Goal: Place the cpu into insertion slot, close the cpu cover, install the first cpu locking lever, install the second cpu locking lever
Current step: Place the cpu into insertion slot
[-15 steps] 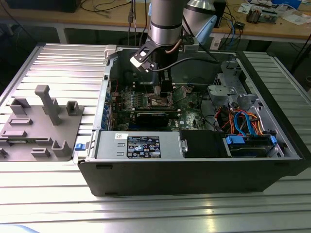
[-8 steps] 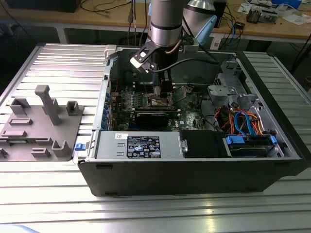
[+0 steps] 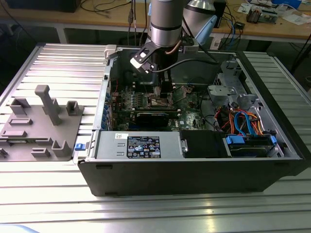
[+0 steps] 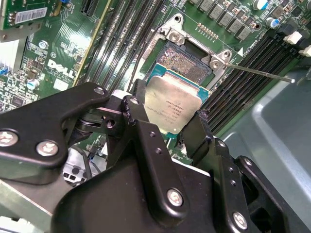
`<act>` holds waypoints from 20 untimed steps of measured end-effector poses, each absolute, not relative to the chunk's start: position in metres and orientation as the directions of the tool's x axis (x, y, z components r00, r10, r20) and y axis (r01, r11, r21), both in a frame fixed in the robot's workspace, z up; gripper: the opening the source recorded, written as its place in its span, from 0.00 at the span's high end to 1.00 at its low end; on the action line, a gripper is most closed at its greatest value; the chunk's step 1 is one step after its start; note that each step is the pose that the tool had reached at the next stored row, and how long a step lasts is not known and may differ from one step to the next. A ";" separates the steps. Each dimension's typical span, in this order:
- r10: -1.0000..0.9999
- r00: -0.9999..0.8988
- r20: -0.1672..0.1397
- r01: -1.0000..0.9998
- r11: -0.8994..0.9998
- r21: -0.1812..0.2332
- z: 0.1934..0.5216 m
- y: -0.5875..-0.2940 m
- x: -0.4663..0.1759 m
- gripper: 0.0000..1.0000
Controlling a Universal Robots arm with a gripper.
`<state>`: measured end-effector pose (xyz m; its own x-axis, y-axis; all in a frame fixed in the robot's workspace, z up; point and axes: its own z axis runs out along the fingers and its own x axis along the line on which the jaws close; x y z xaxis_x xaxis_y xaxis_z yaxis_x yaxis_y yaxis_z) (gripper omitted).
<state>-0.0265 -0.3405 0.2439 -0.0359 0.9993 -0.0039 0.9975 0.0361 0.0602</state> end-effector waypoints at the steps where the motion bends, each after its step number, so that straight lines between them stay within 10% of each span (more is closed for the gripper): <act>1: 0.999 -0.036 -0.004 0.998 0.036 0.060 0.244 -0.341 -0.027 0.45; 20: 0.999 -0.036 -0.004 0.998 0.036 0.060 0.241 -0.341 -0.027 0.45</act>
<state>-0.0265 -0.3405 0.2406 -0.0360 0.9993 -0.0040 0.9975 0.0361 0.0602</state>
